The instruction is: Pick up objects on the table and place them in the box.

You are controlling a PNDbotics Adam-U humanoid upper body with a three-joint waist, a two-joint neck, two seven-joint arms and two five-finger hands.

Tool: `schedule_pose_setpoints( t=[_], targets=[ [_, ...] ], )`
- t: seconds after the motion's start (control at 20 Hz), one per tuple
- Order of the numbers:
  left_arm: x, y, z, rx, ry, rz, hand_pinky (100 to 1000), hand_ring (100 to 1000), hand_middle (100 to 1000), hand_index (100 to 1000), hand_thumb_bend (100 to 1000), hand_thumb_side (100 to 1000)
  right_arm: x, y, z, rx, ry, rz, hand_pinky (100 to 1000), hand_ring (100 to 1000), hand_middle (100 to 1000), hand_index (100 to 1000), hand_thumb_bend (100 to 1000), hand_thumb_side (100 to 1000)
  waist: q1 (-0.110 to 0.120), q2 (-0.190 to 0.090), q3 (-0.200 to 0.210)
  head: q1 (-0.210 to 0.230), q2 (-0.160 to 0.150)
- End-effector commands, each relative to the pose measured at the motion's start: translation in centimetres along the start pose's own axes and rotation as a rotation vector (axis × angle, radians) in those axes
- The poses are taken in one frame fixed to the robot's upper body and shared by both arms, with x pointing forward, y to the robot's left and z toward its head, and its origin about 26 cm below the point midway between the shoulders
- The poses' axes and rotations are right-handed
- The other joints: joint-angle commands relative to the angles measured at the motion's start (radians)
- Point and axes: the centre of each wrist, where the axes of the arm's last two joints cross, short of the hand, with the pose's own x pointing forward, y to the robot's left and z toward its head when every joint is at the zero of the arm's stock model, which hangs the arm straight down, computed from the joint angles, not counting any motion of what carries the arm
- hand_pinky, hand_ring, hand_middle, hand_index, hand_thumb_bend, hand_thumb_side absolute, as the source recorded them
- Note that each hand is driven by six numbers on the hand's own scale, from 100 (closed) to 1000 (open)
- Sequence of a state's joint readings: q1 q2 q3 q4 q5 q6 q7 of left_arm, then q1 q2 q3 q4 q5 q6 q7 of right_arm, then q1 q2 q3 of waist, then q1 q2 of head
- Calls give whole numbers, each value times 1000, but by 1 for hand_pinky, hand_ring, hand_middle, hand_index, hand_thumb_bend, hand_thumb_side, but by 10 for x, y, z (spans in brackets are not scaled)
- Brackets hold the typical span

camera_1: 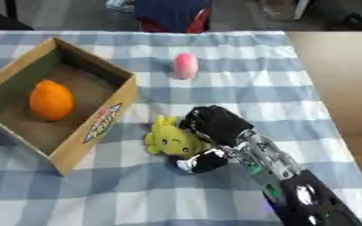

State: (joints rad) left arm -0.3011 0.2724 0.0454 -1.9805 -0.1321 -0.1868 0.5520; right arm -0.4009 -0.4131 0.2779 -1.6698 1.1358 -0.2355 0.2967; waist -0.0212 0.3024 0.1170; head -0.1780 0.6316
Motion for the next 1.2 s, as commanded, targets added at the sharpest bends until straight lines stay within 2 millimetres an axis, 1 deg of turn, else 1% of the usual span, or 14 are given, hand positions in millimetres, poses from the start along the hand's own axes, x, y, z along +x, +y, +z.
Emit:
schedule_pose_setpoints(
  t=[0.05,0.1,0.15,0.35,0.55,0.95,1.05,1.15,1.2],
  targets=[
    [7,-1,-6,-4,-31,10,313,705,612,809,100,684,2,-11,3,-39,-25,-9,503,695,423,675,193,755,2,-14,0,0,-10],
    [7,-1,-6,-4,-31,10,313,705,612,809,100,685,3,-14,4,-49,-31,-16,500,691,420,672,165,752,2,-14,0,1,-10],
    [7,-1,-6,-5,-31,10,313,705,612,809,100,685,3,-17,4,-57,-36,-21,494,682,412,664,100,736,2,-15,-1,1,-11],
    [7,-1,-6,-5,-30,9,313,705,612,809,100,684,6,-29,7,-92,-54,-44,481,667,407,654,100,689,1,-16,-2,1,-13],
    [7,0,-6,-4,-30,8,313,706,612,810,100,684,8,-40,11,-106,-73,-70,475,660,403,652,100,675,1,-18,-4,4,-14],
    [7,0,-6,-3,-30,6,313,707,613,810,100,684,7,-75,22,-202,-85,-87,475,654,405,653,100,660,0,-23,-8,8,-19],
    [7,0,-6,-3,-30,6,313,707,614,811,100,684,6,-82,25,-223,-79,-86,482,663,434,658,100,670,-1,-24,-8,9,-20],
    [7,0,-6,-3,-30,6,313,707,614,810,100,684,4,-85,27,-229,-67,-85,487,672,494,662,100,680,-1,-23,-7,9,-20],
    [7,0,-6,-4,-30,6,313,707,614,810,100,684,3,-85,27,-230,-60,-87,491,683,544,663,100,682,0,-23,-7,9,-20]
  ],
)
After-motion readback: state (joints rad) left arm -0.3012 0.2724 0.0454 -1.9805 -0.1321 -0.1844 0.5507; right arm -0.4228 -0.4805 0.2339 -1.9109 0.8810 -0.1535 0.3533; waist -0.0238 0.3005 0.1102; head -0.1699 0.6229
